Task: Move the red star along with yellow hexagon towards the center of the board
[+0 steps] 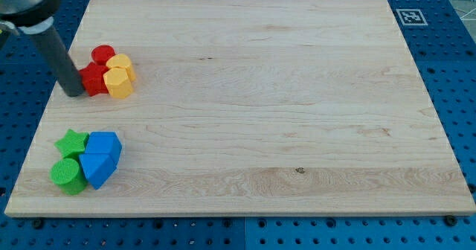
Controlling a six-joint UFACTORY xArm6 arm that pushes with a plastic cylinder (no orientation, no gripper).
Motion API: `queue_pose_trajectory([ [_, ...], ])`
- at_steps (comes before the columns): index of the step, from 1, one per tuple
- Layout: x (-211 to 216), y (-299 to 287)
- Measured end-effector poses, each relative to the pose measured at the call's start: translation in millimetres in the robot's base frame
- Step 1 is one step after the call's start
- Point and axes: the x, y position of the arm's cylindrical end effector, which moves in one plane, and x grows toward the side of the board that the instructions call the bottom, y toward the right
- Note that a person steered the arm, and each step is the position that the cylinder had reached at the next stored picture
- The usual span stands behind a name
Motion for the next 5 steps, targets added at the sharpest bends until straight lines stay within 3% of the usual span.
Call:
queue_pose_trajectory([
  [1,1,32],
  [4,-39,5],
  [5,-22,29],
])
